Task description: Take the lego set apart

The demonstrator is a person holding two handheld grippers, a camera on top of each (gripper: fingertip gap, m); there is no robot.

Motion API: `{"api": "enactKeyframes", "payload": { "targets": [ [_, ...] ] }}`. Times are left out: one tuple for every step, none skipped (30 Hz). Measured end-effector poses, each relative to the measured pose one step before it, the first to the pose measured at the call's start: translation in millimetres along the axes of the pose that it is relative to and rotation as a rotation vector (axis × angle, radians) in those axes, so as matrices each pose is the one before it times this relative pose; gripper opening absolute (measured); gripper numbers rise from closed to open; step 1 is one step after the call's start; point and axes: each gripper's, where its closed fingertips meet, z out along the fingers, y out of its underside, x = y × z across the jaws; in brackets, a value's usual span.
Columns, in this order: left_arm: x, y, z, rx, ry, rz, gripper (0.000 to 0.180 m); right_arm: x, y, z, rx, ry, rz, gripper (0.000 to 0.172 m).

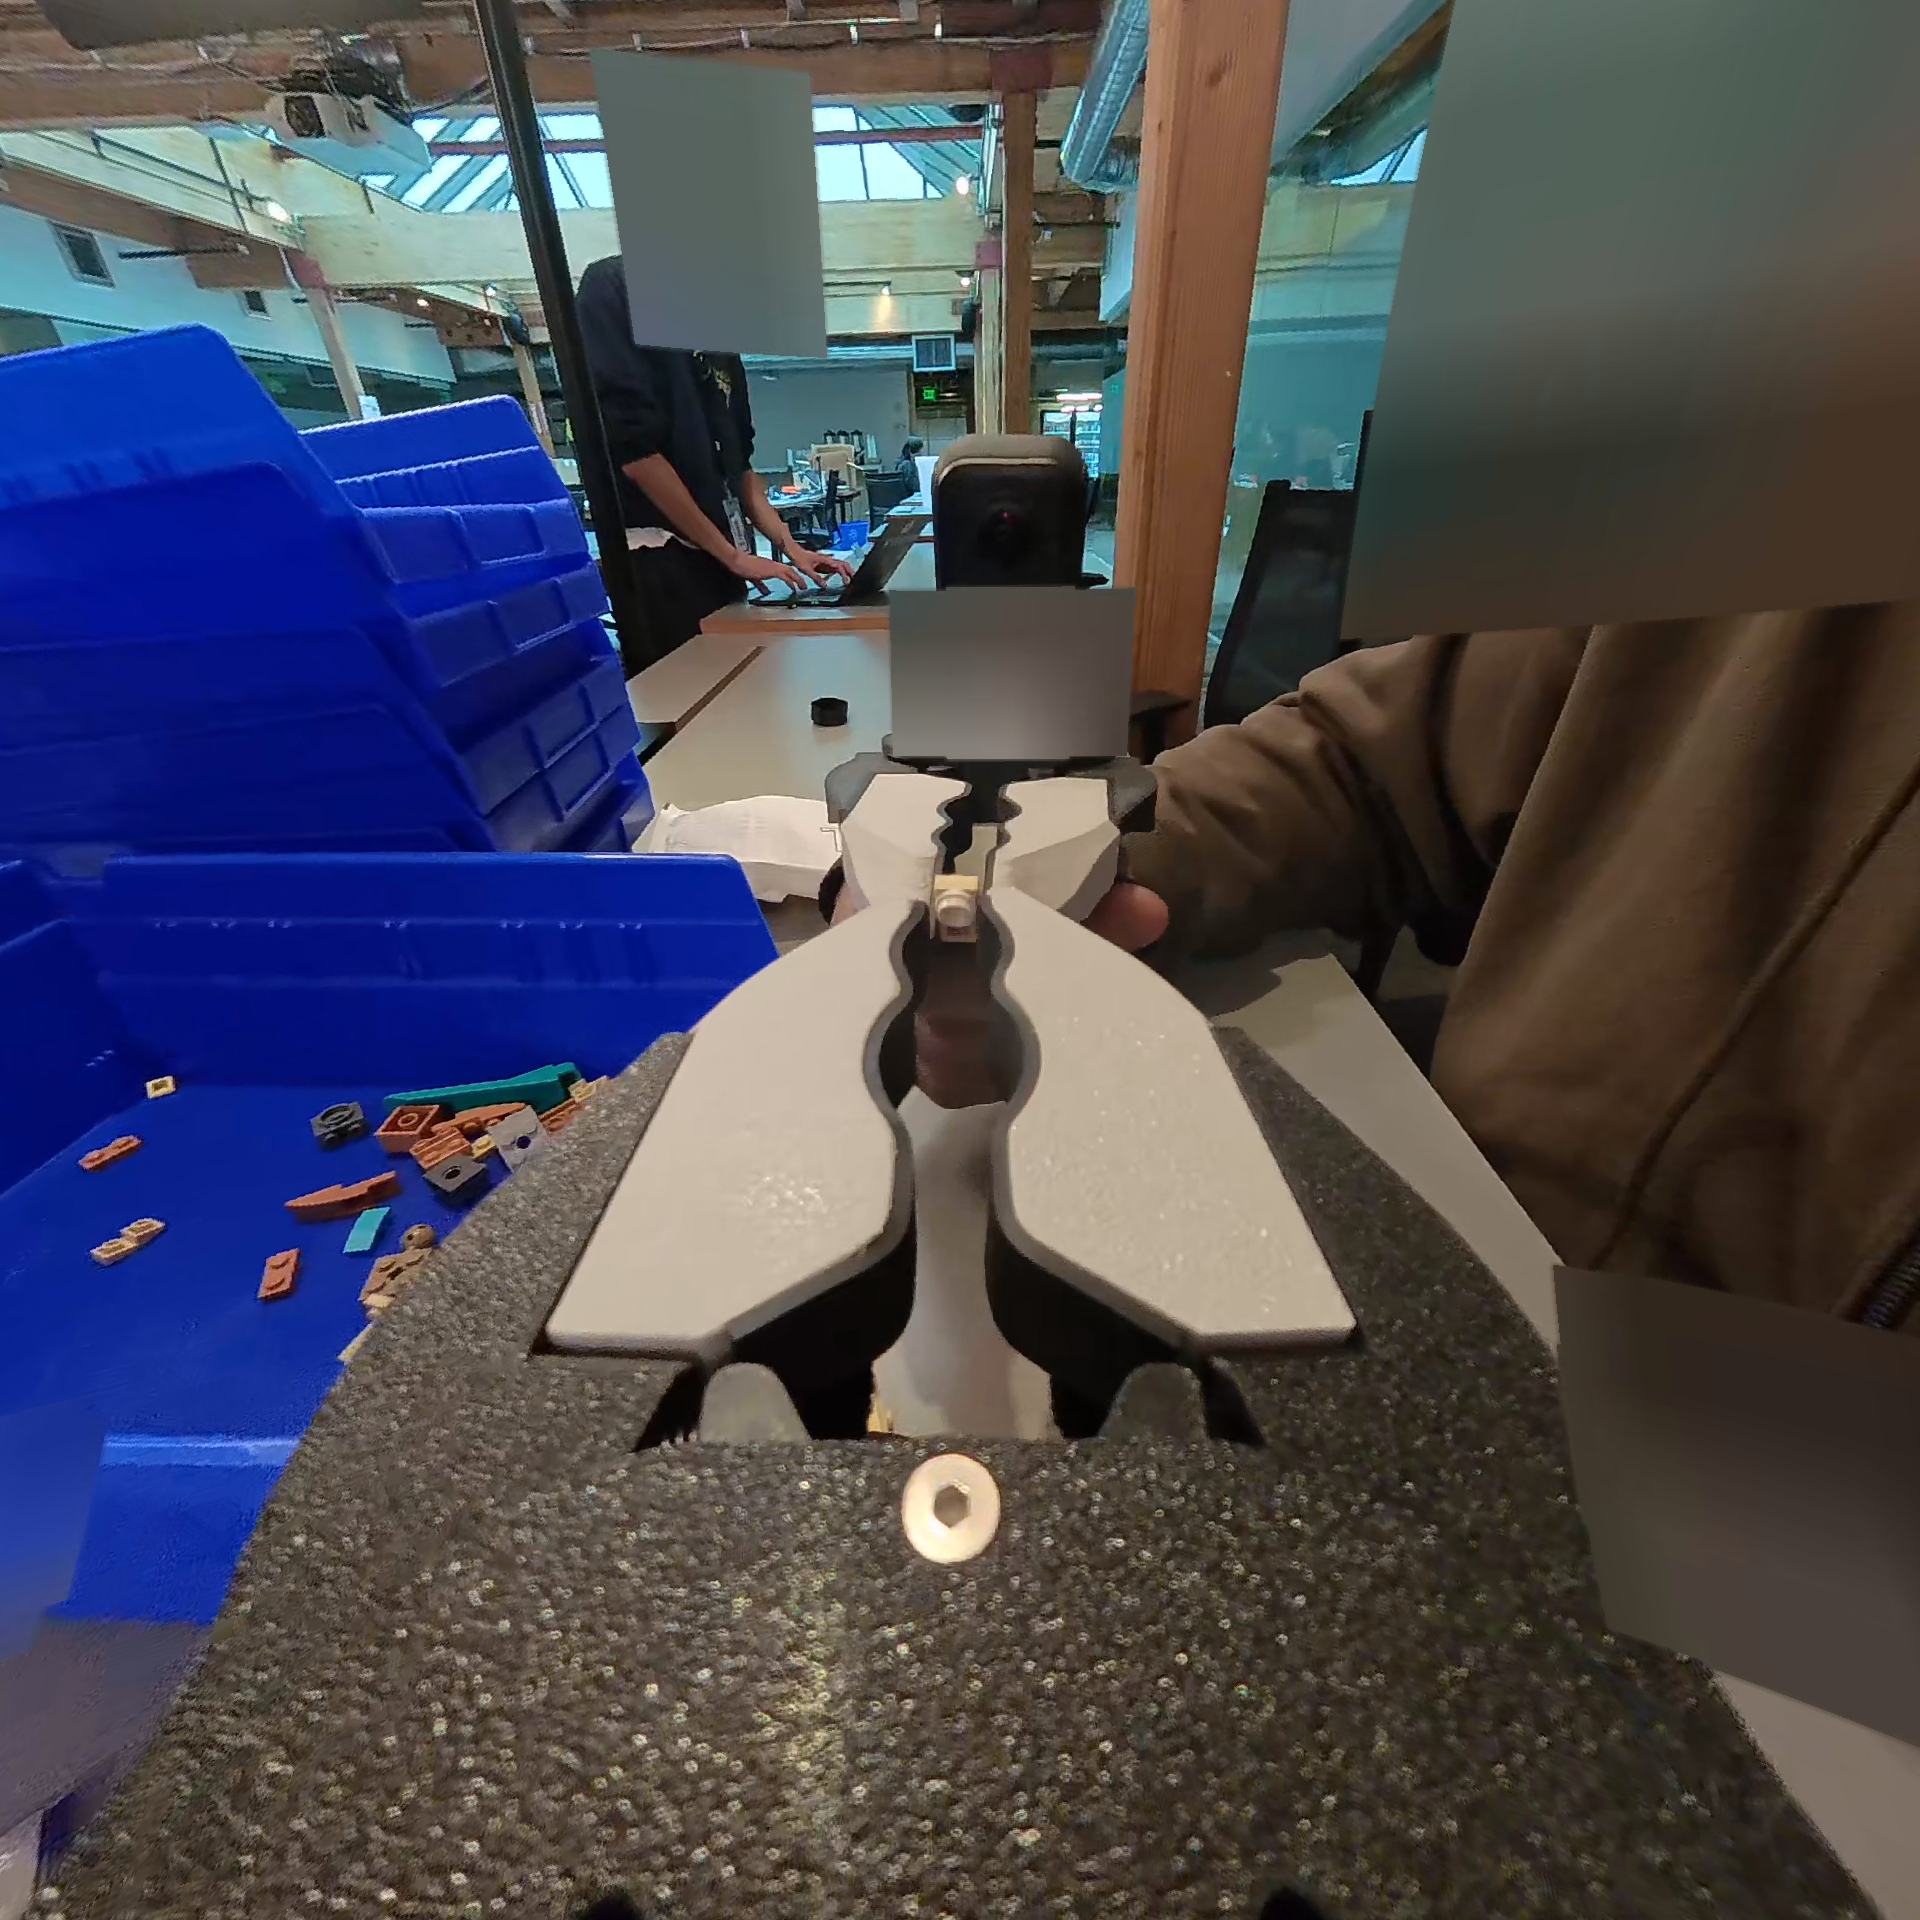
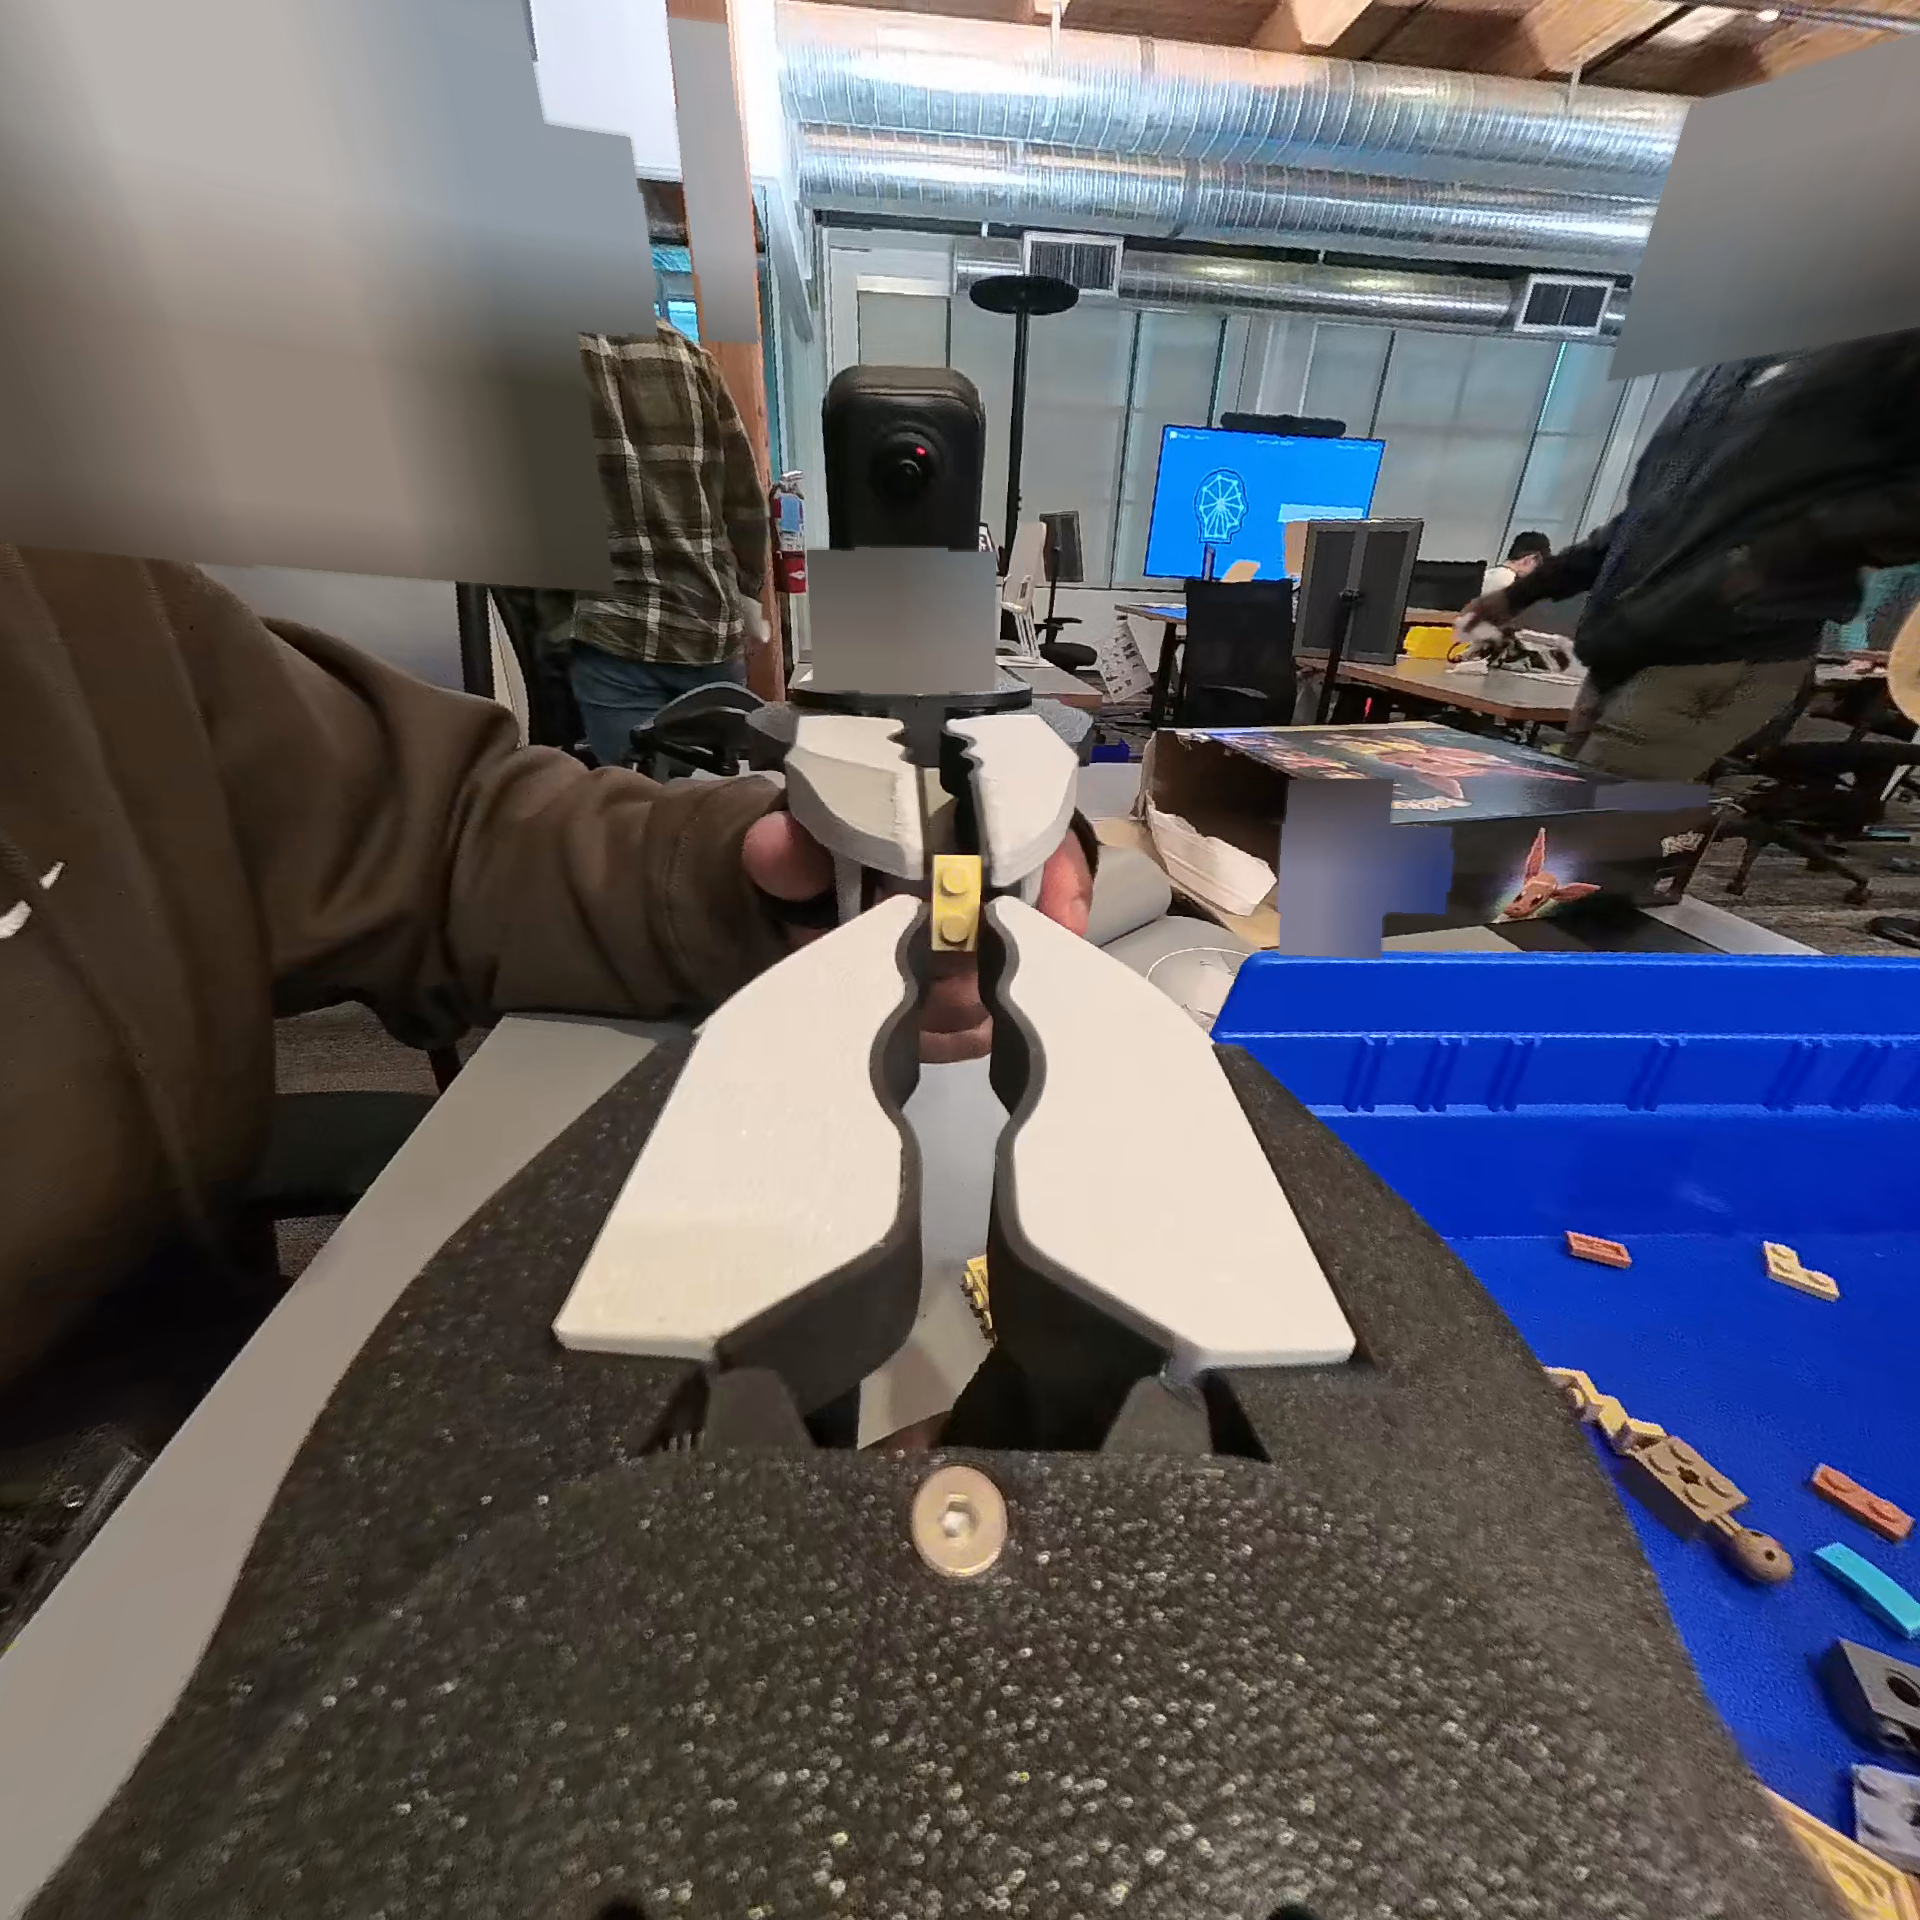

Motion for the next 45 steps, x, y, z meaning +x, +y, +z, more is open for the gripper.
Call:
{"api": "enactKeyframes", "payload": {
  "targets": [
    [0.9,-0.07,0.43,0.0006,0.0042,-0.0028,0.008,-0.18,0.13,0.03,-0.0002,-0.0008,-0.0001,0.008],
    [0.42,0.12,0.43,-0.0008,0.0005,0.0,0.007,-0.22,-0.03,-0.08,0.0001,-0.0013,-0.0001,0.008],
    [0.31,0.34,0.45,-0.0025,0.0004,0.001,0.007,-0.2,-0.07,0.0,0.0005,-0.0008,-0.0006,0.008],
    [0.09,0.45,0.28,-0.0034,0.0,0.0006,0.007,-0.37,-0.14,0.05,0.0003,-0.0013,-0.0004,0.008],
    [0.29,-0.05,0.19,0.0004,0.001,-0.0006,0.007,-0.1,-0.01,-0.09,0.0,-0.0003,0.0001,0.008],
    [-0.1,-0.04,0.05,0.0011,-0.0006,-0.0016,0.006,0.08,0.03,-0.02,-0.0002,0.0007,0.0001,0.008],
    [-0.02,0.1,0.04,0.0001,0.0004,-0.002,0.006,0.1,-0.02,-0.14,0.0,0.0004,-0.0001,0.008],
    [0.0,0.12,0.01,0.0006,0.0002,-0.0014,0.006,0.08,0.28,0.13,-0.0012,0.0005,-0.0001,0.008],
    [-0.23,0.26,0.07,-0.0012,-0.0022,0.0009,0.006,0.28,0.5,0.01,-0.0029,0.0016,-0.0008,0.008],
    [-0.2,0.52,0.05,-0.0032,-0.0027,0.0043,0.006,0.3,0.73,0.07,-0.0045,0.002,-0.0021,0.008],
    [-0.2,0.63,-0.05,-0.0041,-0.003,0.0068,0.007,0.15,0.48,0.02,-0.0035,0.0012,-0.0008,0.008],
    [0.03,0.29,-0.05,-0.0024,-0.0024,0.007,0.007,0.07,0.1,-0.02,-0.0007,0.0002,0.0014,0.008],
    [0.05,-0.11,0.0,-0.0001,-0.001,0.0044,0.007,-0.17,-0.14,-0.08,0.001,-0.0018,0.0028,0.008],
    [0.49,-0.17,-0.01,0.0012,0.0022,0.0013,0.007,-0.35,-0.17,0.03,0.0013,-0.0033,0.0033,0.008],
    [0.26,-0.05,0.04,0.0011,0.0008,0.0011,0.007,-0.27,-0.16,-0.02,0.0012,-0.0021,0.0023,0.008],
    [0.13,0.06,0.06,0.0002,-0.0001,0.002,0.007,-0.15,0.14,-0.03,-0.0003,-0.0007,0.0007,0.008],
    [0.05,0.12,0.02,-0.0003,-0.0006,0.0023,0.007,-0.06,-0.04,-0.08,0.0003,-0.0008,0.0018,0.008],
    [0.04,0.0,0.01,0.0007,-0.0005,0.0016,0.008,-0.19,-0.18,-0.06,0.0013,-0.0018,0.0031,0.008],
    [0.09,0.02,0.14,0.0006,-0.0003,0.0011,0.008,-0.1,0.03,0.01,0.0005,-0.0012,0.0023,0.008],
    [-0.09,0.03,0.22,0.0005,-0.0018,0.0016,0.008,0.03,-0.05,-0.03,0.0003,0.0002,0.0013,0.008],
    [-0.01,0.0,-0.01,-0.0002,-0.002,0.0034,0.008,-0.01,-0.06,-0.07,-0.0004,-0.0002,0.0009,0.008],
    [0.16,0.24,0.24,-0.0021,-0.0015,0.0043,0.008,-0.14,0.14,0.03,-0.0011,-0.0002,-0.0008,0.008],
    [-0.17,-0.03,0.03,-0.0008,-0.0029,0.0048,0.008,-0.07,0.08,0.07,0.0002,0.001,-0.0016,0.008],
    [-0.1,0.05,0.04,-0.0014,-0.0022,0.004,0.007,0.11,0.05,-0.03,-0.0003,0.0009,0.0,0.008],
    [-0.1,0.07,-0.11,-0.0016,-0.0024,0.004,0.007,0.11,0.04,-0.07,-0.0011,0.0005,-0.0005,0.008],
    [-0.08,0.4,0.08,-0.0041,-0.0026,0.0057,0.007,0.05,0.34,0.02,-0.0025,0.0011,-0.0034,0.008],
    [0.05,0.52,-0.2,-0.007,-0.0019,0.0108,0.007,-0.17,0.64,0.17,-0.0047,0.0013,-0.0074,0.008],
    [-0.18,0.96,-0.41,-0.0116,-0.0037,0.0172,0.007,-0.56,1.03,0.16,-0.0078,-0.0002,-0.0093,0.008],
    [-0.26,1.28,-0.68,-0.018,-0.0047,0.0232,0.006,-0.27,1.14,0.21,-0.0093,0.0008,-0.0071,0.008],
    [0.27,1.43,-0.61,-0.0237,-0.0031,0.0285,0.006,-0.43,1.01,0.11,-0.0083,-0.0023,-0.0036,0.008],
    [0.31,1.16,-0.56,-0.0242,-0.0074,0.0368,0.006,-0.34,0.82,-0.04,-0.0068,-0.0038,-0.0017,0.008],
    [0.13,1.22,-0.48,-0.0263,-0.0118,0.0431,0.005,-0.08,0.83,-0.04,-0.0077,-0.0021,-0.0032,0.008],
    [-0.22,1.52,-0.48,-0.0298,-0.0131,0.0381,0.005,0.37,0.96,-0.11,-0.0081,0.0015,-0.0051,0.008],
    [-0.44,1.35,-0.39,-0.0275,-0.0108,0.0253,0.005,0.43,0.68,-0.05,-0.0052,0.0024,-0.0038,0.008],
    [-0.15,0.55,-0.32,-0.0169,-0.0075,0.0168,0.005,0.1,0.18,-0.05,-0.0014,0.0003,-0.0021,0.008],
    [0.12,0.17,-0.34,-0.0081,-0.0017,0.0077,0.004,-0.03,-0.02,-0.03,-0.0007,0.0002,-0.0022,0.008],
    [-0.19,0.53,-0.4,-0.0055,-0.0021,0.002,0.004,0.46,-0.19,-0.21,0.0012,0.0041,-0.003,0.008],
    [-1.98,0.74,-1.19,-0.003,-0.0086,-0.0037,0.004,1.37,-2.08,-1.43,0.0131,0.0067,-0.0002,0.008],
    [-2.96,0.4,-2.47,0.0049,-0.0086,-0.0093,0.004,2.65,-3.17,-2.47,0.0154,0.0082,0.008,0.008],
    [-3.53,-0.58,-3.18,0.0128,-0.0073,-0.0167,0.003,3.75,-3.08,-2.73,0.0125,0.0095,0.0125,0.008],
    [-2.91,-1.17,-2.81,0.015,-0.0034,-0.0167,0.003,3.96,-2.6,-2.53,0.0107,0.0102,0.0115,0.008],
    [-2.17,-1.36,-2.22,0.0132,-0.0022,-0.01,0.003,3.44,-1.64,-2.05,0.0069,0.0096,0.0074,0.008],
    [-1.37,-0.95,-1.11,0.0091,-0.0016,-0.0051,0.004,2.97,-0.3,-1.13,-0.0006,0.0126,-0.0014,0.008],
    [-0.85,-0.11,-0.32,0.0026,-0.0032,-0.0021,0.004,2.98,1.02,-0.23,-0.01,0.0202,-0.0123,0.008],
    [-1.63,1.16,0.46,-0.0066,-0.0109,-0.001,0.004,4.49,1.64,0.5,-0.0162,0.0359,-0.0182,0.008]
  ]
}}
